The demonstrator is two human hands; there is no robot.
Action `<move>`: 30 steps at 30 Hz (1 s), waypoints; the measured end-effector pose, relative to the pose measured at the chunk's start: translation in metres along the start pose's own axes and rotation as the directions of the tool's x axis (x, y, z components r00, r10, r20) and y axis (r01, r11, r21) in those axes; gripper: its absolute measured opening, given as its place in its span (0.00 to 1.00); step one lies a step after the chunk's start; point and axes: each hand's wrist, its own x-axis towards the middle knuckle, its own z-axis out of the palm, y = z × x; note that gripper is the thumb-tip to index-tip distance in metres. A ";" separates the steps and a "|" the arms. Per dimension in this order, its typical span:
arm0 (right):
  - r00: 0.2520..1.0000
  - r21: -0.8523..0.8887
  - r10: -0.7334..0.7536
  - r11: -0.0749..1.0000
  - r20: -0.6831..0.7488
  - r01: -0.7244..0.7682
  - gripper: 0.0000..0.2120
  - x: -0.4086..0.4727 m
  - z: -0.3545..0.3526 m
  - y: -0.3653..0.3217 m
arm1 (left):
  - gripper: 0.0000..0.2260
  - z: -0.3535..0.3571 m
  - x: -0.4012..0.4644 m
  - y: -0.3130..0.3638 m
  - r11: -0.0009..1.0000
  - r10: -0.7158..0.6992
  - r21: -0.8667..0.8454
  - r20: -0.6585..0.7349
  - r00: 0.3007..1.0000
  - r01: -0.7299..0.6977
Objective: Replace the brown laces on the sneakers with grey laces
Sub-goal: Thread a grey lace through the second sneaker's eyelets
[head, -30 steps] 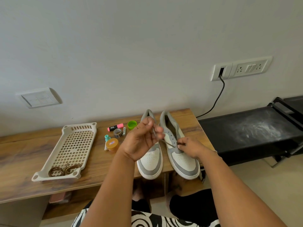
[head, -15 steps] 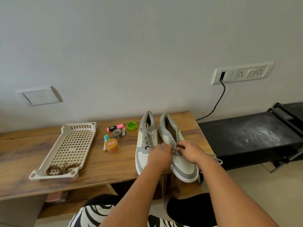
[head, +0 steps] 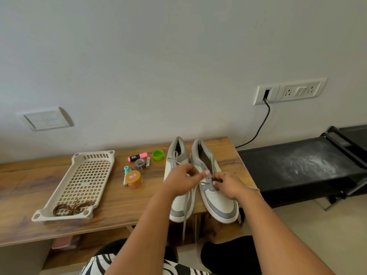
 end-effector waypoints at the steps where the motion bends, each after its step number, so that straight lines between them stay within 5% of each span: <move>1: 1.000 0.002 0.007 1.000 -0.002 -0.007 0.15 0.001 0.000 0.001 | 0.21 0.012 0.005 -0.004 0.982 0.047 0.184 -0.052 0.998 -0.037; 5: 1.000 -0.005 -0.019 1.000 -0.009 0.019 0.13 -0.001 -0.001 0.001 | 0.19 0.048 0.019 -0.018 0.876 0.093 0.475 -0.004 0.996 -0.080; 8: 0.999 -0.033 -0.029 0.999 -0.039 0.028 0.10 -0.001 0.002 0.002 | 0.13 0.055 0.021 -0.023 0.884 0.105 0.459 -0.006 0.994 -0.091; 10: 0.999 -0.039 -0.020 0.999 -0.049 0.018 0.11 -0.001 0.004 0.003 | 0.10 0.050 0.017 -0.021 0.929 0.092 0.357 0.020 0.996 -0.093; 12: 0.999 -0.023 -0.015 1.000 -0.050 0.014 0.11 -0.002 0.004 0.002 | 0.09 0.034 0.009 -0.012 0.996 0.033 -0.086 0.055 0.998 -0.028; 13: 0.999 -0.012 -0.013 1.000 -0.052 0.012 0.11 -0.002 0.003 0.002 | 0.08 0.023 0.004 -0.006 0.915 0.015 -0.403 0.072 0.997 0.016; 15: 0.998 -0.012 -0.017 1.000 -0.062 0.016 0.11 -0.003 0.003 0.001 | 0.08 -0.004 -0.006 0.003 0.558 0.087 -0.830 0.059 0.994 0.000; 17: 0.997 -0.024 -0.019 1.000 -0.070 0.017 0.11 -0.004 0.003 -0.001 | 0.11 -0.031 -0.013 0.010 0.225 0.186 -0.974 0.060 0.981 0.017; 18: 0.997 -0.026 -0.018 1.000 -0.071 0.017 0.12 -0.004 0.002 -0.001 | 0.11 -0.039 -0.016 0.012 0.205 0.206 -0.978 0.080 0.975 0.037; 19: 0.998 -0.021 -0.013 1.000 -0.068 0.012 0.12 -0.004 0.002 -0.001 | 0.10 -0.042 -0.018 0.013 0.317 0.198 -0.948 0.100 0.975 0.033; 20: 0.998 -0.020 -0.011 1.000 -0.067 0.009 0.12 -0.004 0.002 -0.001 | 0.10 -0.040 -0.018 0.012 0.551 0.161 -0.834 0.112 0.980 0.005; 22: 0.998 -0.008 -0.002 1.000 -0.064 0.002 0.12 -0.004 0.002 -0.001 | 0.11 -0.021 -0.012 0.005 0.957 0.065 -0.284 -0.004 0.998 -0.063; 24: 0.998 -0.003 0.001 1.000 -0.064 -0.002 0.12 -0.003 0.002 0.000 | 0.12 0.008 -0.001 -0.007 0.972 0.152 0.202 -0.164 0.975 -0.117; 30: 0.998 -0.065 -0.005 0.998 -0.061 0.001 0.14 -0.004 0.001 -0.002 | 0.13 0.060 0.013 -0.028 0.803 0.196 0.584 -0.071 0.978 -0.119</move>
